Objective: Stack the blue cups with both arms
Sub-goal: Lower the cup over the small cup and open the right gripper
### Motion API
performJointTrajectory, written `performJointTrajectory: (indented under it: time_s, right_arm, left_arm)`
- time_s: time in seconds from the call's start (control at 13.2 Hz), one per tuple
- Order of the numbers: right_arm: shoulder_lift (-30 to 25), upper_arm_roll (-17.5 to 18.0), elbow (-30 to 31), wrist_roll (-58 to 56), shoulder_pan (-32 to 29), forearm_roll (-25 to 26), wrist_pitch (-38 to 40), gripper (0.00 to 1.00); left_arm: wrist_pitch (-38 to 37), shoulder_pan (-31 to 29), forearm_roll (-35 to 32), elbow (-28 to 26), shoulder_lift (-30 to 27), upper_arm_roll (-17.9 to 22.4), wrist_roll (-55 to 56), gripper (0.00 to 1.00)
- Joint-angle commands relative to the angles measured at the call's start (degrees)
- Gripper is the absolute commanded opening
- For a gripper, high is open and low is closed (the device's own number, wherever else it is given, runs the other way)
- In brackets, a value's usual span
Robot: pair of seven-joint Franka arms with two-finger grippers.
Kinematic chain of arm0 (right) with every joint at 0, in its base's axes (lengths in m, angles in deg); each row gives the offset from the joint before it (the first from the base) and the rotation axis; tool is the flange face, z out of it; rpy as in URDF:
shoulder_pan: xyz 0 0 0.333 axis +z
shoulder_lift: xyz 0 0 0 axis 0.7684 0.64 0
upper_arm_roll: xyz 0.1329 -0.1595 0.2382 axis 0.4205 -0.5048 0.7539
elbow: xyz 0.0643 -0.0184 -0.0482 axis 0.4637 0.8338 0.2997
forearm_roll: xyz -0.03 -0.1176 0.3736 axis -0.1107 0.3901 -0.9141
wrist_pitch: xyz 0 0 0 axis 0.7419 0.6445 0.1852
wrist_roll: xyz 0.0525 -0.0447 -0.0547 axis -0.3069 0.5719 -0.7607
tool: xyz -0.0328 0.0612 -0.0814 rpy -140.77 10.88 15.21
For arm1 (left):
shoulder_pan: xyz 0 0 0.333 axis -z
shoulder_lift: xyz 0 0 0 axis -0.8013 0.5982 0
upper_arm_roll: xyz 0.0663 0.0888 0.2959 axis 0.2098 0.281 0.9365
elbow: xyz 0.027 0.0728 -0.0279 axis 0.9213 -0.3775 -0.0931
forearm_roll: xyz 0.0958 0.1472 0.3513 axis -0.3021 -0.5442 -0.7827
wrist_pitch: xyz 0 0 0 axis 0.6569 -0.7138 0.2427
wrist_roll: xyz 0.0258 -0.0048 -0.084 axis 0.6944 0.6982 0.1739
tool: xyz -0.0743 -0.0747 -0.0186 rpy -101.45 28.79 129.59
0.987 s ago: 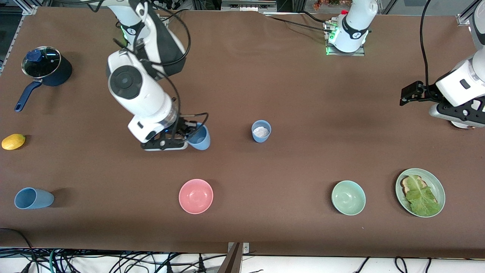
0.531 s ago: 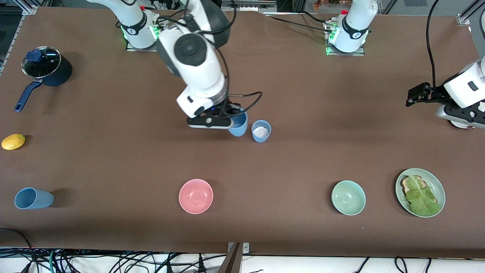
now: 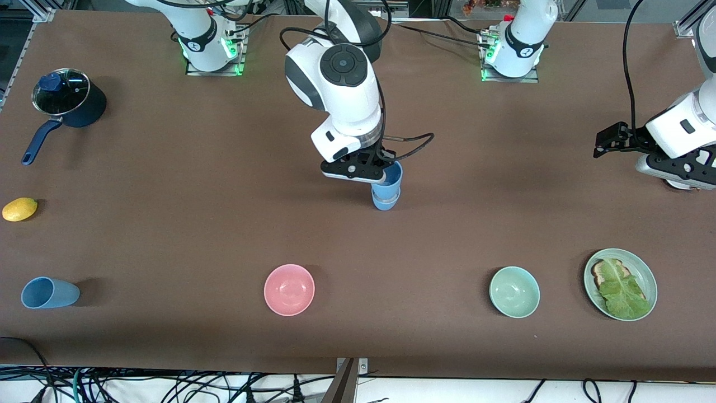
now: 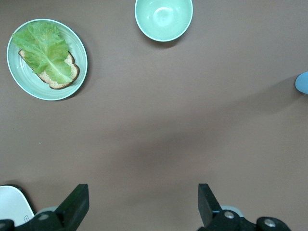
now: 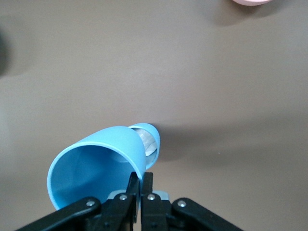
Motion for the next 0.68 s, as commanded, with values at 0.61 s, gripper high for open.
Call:
performJointTrajectory:
  time_s: [0.61]
  right_arm:
    - [0.2, -2.0, 4.9, 2.0, 2.2, -0.8, -4.5, 0.00]
  left_arm:
    - [1.6, 0.4, 0.1, -3.8, -4.2, -0.1, -0.4, 1.00]
